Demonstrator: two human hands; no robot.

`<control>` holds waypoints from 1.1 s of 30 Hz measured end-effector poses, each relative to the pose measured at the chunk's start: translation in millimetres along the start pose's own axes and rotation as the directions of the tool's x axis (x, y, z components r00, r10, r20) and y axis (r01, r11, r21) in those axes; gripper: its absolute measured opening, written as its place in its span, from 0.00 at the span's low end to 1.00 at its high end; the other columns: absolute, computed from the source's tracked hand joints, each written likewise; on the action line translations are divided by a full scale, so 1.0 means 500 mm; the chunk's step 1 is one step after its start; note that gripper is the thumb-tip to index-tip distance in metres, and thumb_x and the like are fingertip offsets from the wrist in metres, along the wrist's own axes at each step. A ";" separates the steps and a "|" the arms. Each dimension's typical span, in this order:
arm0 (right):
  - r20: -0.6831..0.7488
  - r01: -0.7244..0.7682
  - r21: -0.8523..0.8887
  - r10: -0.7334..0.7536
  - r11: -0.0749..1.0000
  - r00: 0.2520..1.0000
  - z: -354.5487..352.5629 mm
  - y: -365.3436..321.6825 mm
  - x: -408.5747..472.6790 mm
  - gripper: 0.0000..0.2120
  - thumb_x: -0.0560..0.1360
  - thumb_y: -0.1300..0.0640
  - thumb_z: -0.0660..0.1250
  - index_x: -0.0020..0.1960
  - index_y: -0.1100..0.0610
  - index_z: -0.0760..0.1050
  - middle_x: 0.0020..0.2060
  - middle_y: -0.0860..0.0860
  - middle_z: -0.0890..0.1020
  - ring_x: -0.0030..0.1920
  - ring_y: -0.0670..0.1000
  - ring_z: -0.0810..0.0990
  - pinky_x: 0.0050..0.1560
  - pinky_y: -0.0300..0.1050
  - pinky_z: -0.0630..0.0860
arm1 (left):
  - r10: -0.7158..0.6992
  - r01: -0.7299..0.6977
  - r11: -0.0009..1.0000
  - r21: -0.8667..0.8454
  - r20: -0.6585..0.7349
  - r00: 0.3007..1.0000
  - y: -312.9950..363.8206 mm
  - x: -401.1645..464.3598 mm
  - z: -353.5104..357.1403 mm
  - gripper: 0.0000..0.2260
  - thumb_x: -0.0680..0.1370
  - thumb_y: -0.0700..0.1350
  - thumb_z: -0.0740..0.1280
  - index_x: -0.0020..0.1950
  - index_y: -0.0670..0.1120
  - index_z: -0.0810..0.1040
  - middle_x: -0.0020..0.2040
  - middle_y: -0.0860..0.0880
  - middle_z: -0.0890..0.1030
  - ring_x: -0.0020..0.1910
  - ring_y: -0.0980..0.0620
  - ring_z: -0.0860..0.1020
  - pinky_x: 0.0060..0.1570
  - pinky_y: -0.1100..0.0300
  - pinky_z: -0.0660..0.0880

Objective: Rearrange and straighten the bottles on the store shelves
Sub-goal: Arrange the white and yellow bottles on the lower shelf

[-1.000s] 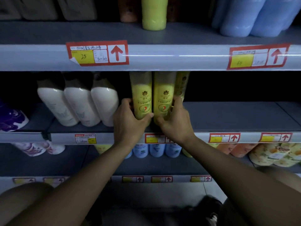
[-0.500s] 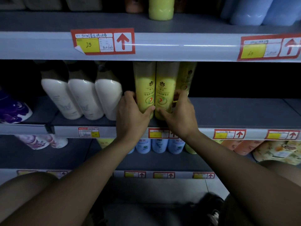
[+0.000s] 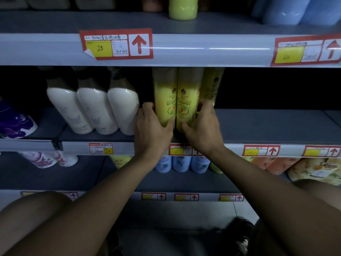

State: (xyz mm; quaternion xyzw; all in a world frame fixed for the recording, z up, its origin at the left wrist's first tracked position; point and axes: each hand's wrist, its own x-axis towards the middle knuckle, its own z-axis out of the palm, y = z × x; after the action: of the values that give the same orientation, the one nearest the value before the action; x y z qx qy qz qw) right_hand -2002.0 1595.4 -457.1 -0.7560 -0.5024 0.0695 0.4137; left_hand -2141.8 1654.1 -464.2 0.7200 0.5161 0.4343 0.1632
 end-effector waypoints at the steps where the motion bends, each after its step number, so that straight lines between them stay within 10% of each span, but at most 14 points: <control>1: 0.001 0.001 0.005 -0.001 1.000 1.000 0.000 0.000 0.000 0.33 0.73 0.51 0.76 0.71 0.56 0.63 0.66 0.55 0.74 0.61 0.59 0.78 0.59 0.59 0.78 | -0.004 0.004 1.000 -0.015 0.001 1.000 -0.003 0.001 0.002 0.24 0.73 0.54 0.78 0.61 0.49 0.71 0.55 0.49 0.80 0.53 0.47 0.81 0.50 0.46 0.82; 33: 0.015 0.049 -0.023 -0.049 0.999 0.999 -0.006 0.010 -0.003 0.33 0.76 0.50 0.76 0.74 0.55 0.63 0.68 0.54 0.71 0.65 0.58 0.76 0.61 0.53 0.76 | 0.019 -0.019 0.999 -0.039 0.000 1.000 -0.020 -0.001 0.018 0.26 0.75 0.55 0.77 0.67 0.50 0.72 0.59 0.50 0.81 0.56 0.46 0.81 0.53 0.44 0.81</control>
State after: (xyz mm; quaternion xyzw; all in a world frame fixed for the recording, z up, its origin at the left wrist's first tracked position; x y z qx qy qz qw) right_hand -1997.6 1592.0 -459.3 -0.7477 -0.5245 0.0591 0.4029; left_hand -2140.6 1659.5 -476.4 0.7217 0.5005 0.4456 0.1735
